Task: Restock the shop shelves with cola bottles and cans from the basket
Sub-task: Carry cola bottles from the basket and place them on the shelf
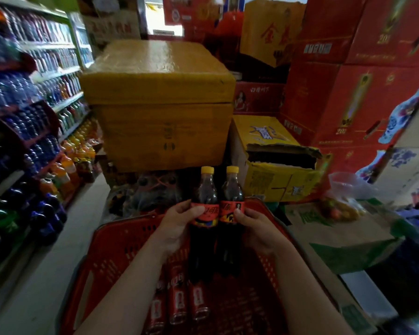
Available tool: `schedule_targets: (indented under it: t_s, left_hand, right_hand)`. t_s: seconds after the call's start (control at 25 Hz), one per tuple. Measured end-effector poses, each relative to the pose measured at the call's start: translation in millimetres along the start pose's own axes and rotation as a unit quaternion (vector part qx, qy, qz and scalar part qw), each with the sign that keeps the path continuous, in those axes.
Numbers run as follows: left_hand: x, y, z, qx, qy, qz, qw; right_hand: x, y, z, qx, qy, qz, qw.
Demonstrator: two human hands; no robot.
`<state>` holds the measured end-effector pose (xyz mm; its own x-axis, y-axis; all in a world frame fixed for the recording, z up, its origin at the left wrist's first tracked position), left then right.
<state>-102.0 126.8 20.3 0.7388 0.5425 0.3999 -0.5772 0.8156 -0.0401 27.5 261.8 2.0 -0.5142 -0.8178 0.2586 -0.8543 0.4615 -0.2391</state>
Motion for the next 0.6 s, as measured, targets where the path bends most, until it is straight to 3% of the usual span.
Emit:
schedule_targets:
  t_s: [0.36, 0.6]
  left_hand:
    - [-22, -53, 68, 0.136, -0.052, 0.137, 0.98]
    - [-28, -121, 93, 0.233, -0.029, 0.31, 0.921]
  right_hand:
    - [84, 15, -46, -0.063, 0.039, -0.131, 0.989]
    - [148, 11, -54, -0.032, 0.049, -0.279, 0.958]
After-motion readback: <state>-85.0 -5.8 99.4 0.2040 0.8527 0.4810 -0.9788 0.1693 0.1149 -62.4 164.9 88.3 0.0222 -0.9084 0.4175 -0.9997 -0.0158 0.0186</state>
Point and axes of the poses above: each hand's wrist, its own y-axis towards the middle knuckle, its own x-axis out of the palm, z = x × y, the point moved 5 cm from there along y, towards the middle knuckle, and after that the axes turned 1 degree about z, right-handed, at the moved point
